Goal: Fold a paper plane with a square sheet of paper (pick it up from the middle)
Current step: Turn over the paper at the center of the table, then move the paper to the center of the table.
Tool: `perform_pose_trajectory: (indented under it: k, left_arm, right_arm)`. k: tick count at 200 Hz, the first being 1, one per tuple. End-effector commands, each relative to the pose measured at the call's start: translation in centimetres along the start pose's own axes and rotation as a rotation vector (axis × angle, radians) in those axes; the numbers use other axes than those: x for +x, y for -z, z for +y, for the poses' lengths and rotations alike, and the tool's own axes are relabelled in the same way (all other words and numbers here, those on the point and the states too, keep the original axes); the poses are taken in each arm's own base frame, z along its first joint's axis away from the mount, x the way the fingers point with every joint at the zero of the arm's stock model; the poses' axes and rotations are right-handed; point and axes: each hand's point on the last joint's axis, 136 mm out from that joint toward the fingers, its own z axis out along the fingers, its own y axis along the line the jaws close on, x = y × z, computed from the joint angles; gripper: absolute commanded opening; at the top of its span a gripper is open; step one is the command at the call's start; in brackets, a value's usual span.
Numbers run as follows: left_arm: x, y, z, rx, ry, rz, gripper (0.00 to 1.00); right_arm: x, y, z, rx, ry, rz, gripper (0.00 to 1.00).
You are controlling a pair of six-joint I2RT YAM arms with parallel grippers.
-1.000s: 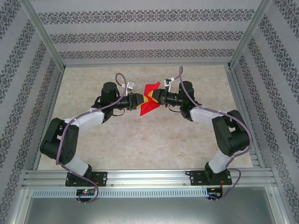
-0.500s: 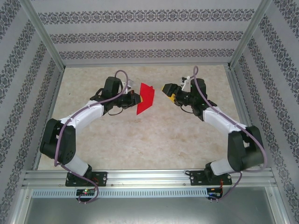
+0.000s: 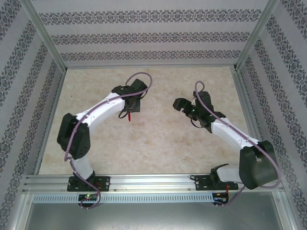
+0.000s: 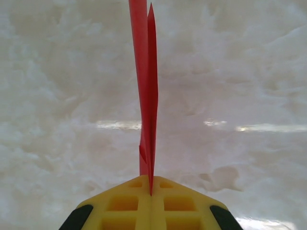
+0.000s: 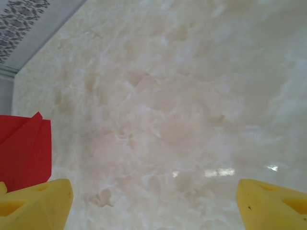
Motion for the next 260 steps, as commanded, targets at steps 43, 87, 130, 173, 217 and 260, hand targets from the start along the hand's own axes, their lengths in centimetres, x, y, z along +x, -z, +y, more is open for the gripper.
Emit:
perform_pose_trajectory:
  k: [43, 87, 130, 173, 217, 260]
  left_arm:
    - [0.5, -3.0, -3.3, -0.235, -0.132, 0.034, 0.14]
    - [0.4, -3.3, -10.9, 0.172, -0.086, 0.113, 0.47]
    - [-2.6, -0.7, -10.2, 0.399, 0.019, 0.1, 0.63]
    - [-4.1, -0.8, -2.5, 0.395, 0.193, 0.058, 0.77]
    - [-2.9, -2.1, 5.0, 0.325, 0.339, 0.036, 0.91]
    - [-1.7, -2.3, 8.1, 0.29, 0.39, 0.004, 1.0]
  right_arm:
    - [0.5, 1.3, -2.2, 0.085, 0.003, -0.067, 0.88]
    - [1.2, 1.6, -2.4, 0.082, -0.009, -0.05, 0.86]
    - [3.0, -0.6, 0.6, 0.072, 0.039, 0.02, 0.79]
    - [7.0, -5.1, 8.0, -0.032, 0.131, 0.142, 0.61]
    - [11.6, -9.5, 14.9, -0.157, 0.183, 0.299, 0.41]
    - [14.0, -13.3, 15.3, -0.129, 0.174, 0.397, 0.37]
